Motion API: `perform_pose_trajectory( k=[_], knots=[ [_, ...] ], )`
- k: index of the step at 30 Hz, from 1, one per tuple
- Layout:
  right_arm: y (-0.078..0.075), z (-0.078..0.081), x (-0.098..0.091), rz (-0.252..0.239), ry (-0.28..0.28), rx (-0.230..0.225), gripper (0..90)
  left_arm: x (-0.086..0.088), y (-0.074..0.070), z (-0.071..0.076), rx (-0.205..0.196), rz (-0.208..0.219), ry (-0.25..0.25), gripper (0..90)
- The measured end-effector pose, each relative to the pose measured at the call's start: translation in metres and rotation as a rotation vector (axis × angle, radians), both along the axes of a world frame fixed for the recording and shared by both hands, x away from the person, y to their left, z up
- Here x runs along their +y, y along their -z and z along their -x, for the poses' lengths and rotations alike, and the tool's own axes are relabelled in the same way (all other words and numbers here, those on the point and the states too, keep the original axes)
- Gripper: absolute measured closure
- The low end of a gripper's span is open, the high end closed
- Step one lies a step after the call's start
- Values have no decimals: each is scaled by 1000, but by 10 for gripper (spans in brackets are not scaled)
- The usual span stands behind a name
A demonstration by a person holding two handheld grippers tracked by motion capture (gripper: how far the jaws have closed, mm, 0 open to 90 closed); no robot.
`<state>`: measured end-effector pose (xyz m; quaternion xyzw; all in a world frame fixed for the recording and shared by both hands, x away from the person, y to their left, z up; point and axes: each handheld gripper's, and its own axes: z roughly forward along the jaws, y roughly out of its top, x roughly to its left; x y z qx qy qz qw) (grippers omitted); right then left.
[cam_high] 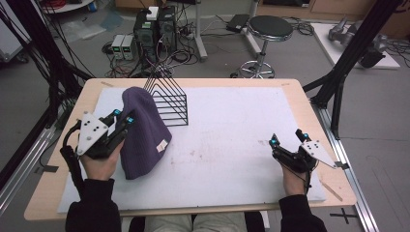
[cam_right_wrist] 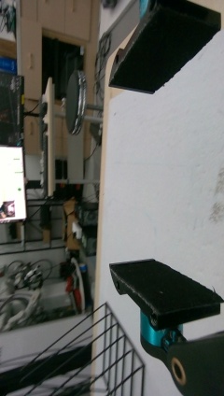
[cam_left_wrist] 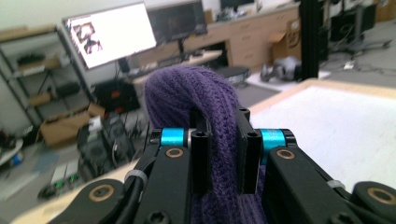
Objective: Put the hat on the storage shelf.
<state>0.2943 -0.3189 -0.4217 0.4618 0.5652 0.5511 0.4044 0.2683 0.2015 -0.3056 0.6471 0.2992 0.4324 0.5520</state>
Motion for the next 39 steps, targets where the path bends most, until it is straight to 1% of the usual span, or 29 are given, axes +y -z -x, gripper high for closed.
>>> perform_pose_trajectory(
  k=[2,4,5,6,8,9,10,11,12,14,15,18,20,21,22,23,25,27,30,32,34,36,37,38,39],
  knots=[
    [-3,1,0,-21,-34,-34,92,-6,-7,-2,-26,16,30,796],
    [-8,1,4,-47,-106,-61,92,-10,-12,-4,-39,33,56,795],
    [-9,0,5,-48,-143,-67,92,-14,-14,-6,-48,43,75,796],
    [-12,-3,9,-56,-209,-68,92,-17,-17,-8,-55,47,93,796],
    [-16,-10,17,-48,-302,-67,92,-23,-20,-11,-66,52,121,794],
    [-18,-12,21,-47,-334,-60,92,-27,-22,-12,-72,50,132,793],
    [-21,-17,27,-32,-373,-58,92,-29,-24,-13,-73,45,141,794],
    [-23,-20,31,-33,-394,-60,92,-34,-26,-14,-79,40,154,793],
    [-27,-25,37,-35,-429,-57,92,-37,-28,-15,-80,37,162,793],
    [-31,-32,47,-40,-484,-40,92,-44,-32,-16,-87,21,184,793],
    [-34,-36,51,-38,-506,-40,92,-48,-35,-16,-94,16,193,793],
    [-39,-44,62,-29,-547,-27,92,-56,-42,-17,-107,4,216,793],
    [-43,-47,66,-29,-565,-36,93,-61,-47,-17,-120,-4,231,793],
    [-45,-49,69,-39,-572,-34,92,-62,-49,-17,-125,-5,237,793],
    [-46,-50,69,-36,-578,-36,92,-65,-52,-16,-133,-8,246,793],
    [-48,-50,72,-46,-587,-31,93,-67,-54,-16,-137,-11,252,793],
    [-51,-53,74,-49,-602,-34,92,-71,-58,-16,-144,-19,267,793],
    [-53,-55,77,-54,-613,-47,93,-73,-61,-16,-149,-19,280,793],
    [-55,-60,82,-67,-634,-40,92,-77,-66,-16,-157,-7,302,793],
    [-55,-66,85,-60,-637,-36,92,-79,-68,-17,-158,-8,311,793],
    [-56,-70,89,-64,-644,-27,92,-81,-70,-17,-163,-20,322,793],
    [-58,-77,94,-75,-668,-15,92,-84,-72,-17,-166,-25,328,793],
    [-58,-77,94,-75,-668,-15,92,-84,-72,-17,-166,-25,328,793],
    [-61,-86,102,-75,-692,34,92,-86,-74,-16,-174,-31,336,792],
    [-62,-90,106,-61,-706,41,92,-87,-75,-15,-175,-30,343,792]
  ],
)
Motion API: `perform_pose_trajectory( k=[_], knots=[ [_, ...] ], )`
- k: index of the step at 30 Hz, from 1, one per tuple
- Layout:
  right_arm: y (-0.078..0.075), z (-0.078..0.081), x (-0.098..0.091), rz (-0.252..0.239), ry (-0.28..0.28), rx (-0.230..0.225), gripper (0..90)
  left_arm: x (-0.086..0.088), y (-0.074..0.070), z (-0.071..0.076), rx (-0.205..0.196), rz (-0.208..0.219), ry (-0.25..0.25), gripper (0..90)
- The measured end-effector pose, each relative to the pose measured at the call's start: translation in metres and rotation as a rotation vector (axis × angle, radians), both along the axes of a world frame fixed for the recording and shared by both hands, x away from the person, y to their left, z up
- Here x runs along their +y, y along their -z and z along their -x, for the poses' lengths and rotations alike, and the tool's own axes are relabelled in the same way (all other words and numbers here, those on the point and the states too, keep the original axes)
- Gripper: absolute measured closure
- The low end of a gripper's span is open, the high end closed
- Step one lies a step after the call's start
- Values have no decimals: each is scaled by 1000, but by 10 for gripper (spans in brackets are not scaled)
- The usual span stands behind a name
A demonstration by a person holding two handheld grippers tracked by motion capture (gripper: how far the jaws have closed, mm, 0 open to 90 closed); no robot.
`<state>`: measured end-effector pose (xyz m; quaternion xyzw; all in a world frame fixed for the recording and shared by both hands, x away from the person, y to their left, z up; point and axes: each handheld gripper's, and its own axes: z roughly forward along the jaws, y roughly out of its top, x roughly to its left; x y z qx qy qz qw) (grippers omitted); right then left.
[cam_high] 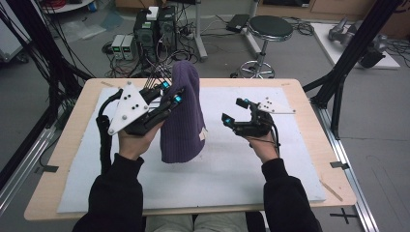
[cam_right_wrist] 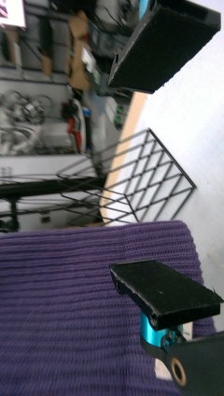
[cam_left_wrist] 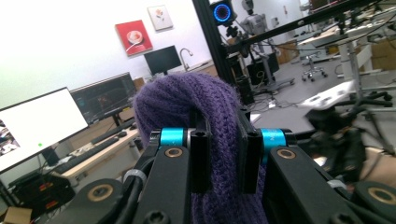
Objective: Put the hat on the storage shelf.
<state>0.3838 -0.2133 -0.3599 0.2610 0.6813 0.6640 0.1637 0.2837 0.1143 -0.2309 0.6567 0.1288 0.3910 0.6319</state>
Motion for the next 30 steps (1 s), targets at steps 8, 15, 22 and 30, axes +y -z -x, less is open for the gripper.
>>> perform_pose_trajectory(
  k=[8,15,22,30],
  knots=[
    [5,-11,23,26,-106,38,92,-7,-9,2,-17,-11,39,792],
    [12,-15,33,-3,-223,79,93,-18,-15,3,-43,-31,93,792],
    [12,-16,33,-24,-316,88,229,-25,-12,4,-52,-45,145,791],
    [10,-7,41,41,-337,80,678,-26,-10,4,-54,-51,153,787]
  ],
)
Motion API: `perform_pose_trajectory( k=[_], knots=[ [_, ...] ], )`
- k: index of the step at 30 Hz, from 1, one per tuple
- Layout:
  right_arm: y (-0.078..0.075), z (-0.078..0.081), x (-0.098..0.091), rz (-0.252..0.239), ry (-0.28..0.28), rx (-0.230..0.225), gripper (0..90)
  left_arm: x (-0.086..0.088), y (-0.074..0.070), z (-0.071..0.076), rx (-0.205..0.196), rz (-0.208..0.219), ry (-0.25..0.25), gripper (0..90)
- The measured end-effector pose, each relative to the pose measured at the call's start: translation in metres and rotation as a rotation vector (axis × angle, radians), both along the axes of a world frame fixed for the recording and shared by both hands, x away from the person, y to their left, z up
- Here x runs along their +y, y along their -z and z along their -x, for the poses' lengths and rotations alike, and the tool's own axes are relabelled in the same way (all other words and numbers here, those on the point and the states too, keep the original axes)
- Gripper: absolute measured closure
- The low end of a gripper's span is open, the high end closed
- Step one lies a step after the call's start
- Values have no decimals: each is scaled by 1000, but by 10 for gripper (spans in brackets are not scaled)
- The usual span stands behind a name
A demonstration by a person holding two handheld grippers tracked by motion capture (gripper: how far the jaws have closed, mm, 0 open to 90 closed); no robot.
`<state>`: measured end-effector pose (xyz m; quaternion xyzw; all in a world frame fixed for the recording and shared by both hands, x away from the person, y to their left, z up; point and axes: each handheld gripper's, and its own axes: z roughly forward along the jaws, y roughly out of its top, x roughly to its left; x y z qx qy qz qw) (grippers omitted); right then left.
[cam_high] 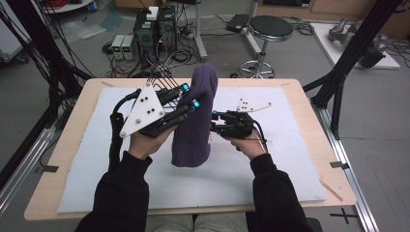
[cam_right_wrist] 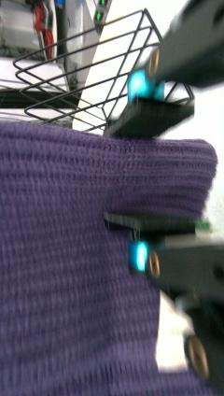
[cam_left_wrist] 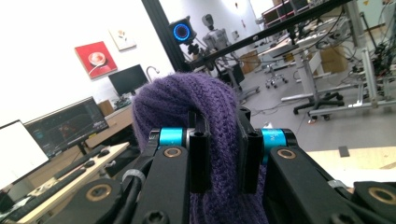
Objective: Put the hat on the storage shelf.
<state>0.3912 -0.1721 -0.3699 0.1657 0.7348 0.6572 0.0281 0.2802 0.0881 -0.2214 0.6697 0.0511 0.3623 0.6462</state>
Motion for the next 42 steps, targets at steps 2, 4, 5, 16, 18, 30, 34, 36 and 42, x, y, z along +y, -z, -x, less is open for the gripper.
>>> perform_pose_trajectory(
  k=[2,4,5,16,18,30,34,36,42],
  knots=[
    [-1,2,0,3,9,-7,750,3,1,-1,2,5,-13,788],
    [-5,5,-2,18,37,-24,824,5,2,-2,6,13,-22,788],
    [-5,5,-2,29,50,-28,829,7,3,-3,8,15,-26,788],
    [-12,6,-15,10,135,-53,832,26,2,-11,4,21,-86,789],
    [-14,7,-17,0,145,-52,831,32,1,-14,2,30,-95,789],
    [-37,7,-10,18,259,-134,830,74,-3,-52,20,48,-194,800],
    [-45,6,-2,25,296,-154,830,90,-8,-65,34,51,-251,799],
    [-52,3,9,42,343,-177,830,95,-12,-69,32,55,-277,799],
    [-63,-4,32,50,414,-198,830,109,-24,-85,0,20,-350,800]
  ],
)
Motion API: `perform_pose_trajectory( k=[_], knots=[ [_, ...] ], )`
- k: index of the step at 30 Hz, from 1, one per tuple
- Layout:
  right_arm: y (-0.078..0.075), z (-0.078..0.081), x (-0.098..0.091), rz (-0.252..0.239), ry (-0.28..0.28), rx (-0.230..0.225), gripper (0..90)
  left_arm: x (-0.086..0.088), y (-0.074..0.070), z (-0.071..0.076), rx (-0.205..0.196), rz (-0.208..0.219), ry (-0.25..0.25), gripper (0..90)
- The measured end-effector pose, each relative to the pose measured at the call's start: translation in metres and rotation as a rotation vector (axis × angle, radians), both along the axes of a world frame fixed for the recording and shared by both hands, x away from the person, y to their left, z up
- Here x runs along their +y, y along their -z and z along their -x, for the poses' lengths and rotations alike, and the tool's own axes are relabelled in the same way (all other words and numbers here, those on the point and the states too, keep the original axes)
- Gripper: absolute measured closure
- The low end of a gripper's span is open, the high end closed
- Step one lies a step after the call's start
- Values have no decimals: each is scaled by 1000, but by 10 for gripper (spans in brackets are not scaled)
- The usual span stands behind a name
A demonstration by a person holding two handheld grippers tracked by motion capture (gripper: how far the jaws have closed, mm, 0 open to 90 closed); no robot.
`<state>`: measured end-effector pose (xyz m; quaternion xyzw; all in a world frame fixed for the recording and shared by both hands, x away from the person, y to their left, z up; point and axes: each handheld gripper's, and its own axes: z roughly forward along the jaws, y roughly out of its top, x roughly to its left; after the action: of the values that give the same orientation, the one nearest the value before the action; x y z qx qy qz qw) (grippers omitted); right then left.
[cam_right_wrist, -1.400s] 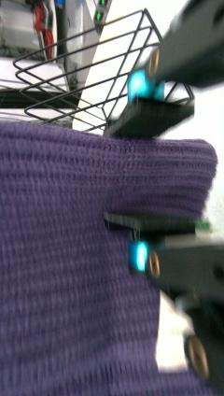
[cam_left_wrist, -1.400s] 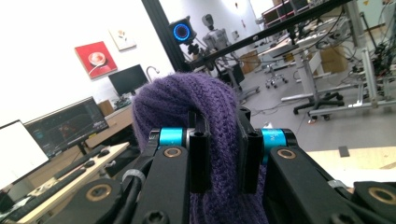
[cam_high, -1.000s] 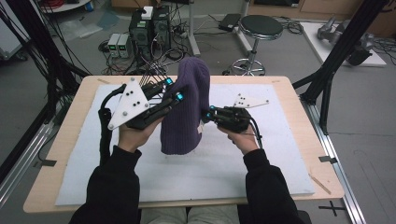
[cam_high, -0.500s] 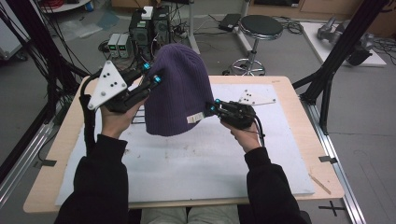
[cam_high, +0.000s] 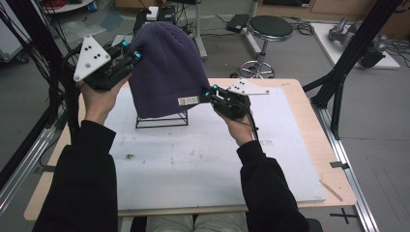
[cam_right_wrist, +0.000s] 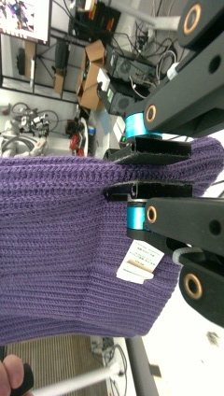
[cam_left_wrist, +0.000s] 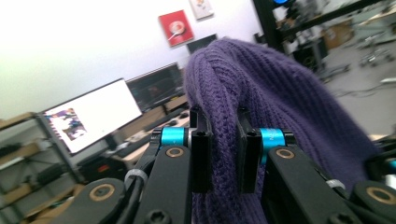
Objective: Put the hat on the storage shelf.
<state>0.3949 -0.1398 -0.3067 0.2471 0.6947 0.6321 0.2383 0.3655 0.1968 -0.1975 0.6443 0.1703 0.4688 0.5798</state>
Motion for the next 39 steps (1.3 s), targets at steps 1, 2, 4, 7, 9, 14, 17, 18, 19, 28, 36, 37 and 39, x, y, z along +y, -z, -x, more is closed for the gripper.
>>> perform_pose_trajectory(
  k=[1,2,4,7,9,14,17,18,19,28,36,37,39],
  knots=[
    [-1,0,5,0,8,-4,830,3,-2,-4,-11,-11,-10,800],
    [-2,0,8,3,14,-6,830,5,-3,-6,-14,-18,-14,800],
    [-2,-1,11,5,18,-12,830,11,-5,-12,-21,-29,-10,800],
    [-4,0,24,15,43,-21,828,19,-7,-22,-8,-36,10,802],
    [-4,-2,28,15,53,-32,828,24,-9,-27,-1,-31,8,803],
    [-4,-6,38,4,82,-42,828,33,-11,-36,19,1,8,805],
    [-2,-16,49,-2,95,-33,828,37,-13,-42,21,11,8,805],
    [-2,-16,49,-2,95,-33,828,39,-13,-44,21,20,7,805],
    [-2,-18,51,-4,95,-36,827,41,-12,-46,21,29,6,805],
    [-7,-39,70,-15,125,-40,825,58,-10,-53,6,45,-57,803],
    [-10,-46,84,-14,150,-64,823,65,-8,-58,-5,77,-91,800],
    [-9,-48,85,-13,154,-69,823,65,-7,-60,-12,67,-103,800],
    [-9,-48,84,-22,161,-66,822,63,-7,-61,-22,76,-105,800]
  ],
)
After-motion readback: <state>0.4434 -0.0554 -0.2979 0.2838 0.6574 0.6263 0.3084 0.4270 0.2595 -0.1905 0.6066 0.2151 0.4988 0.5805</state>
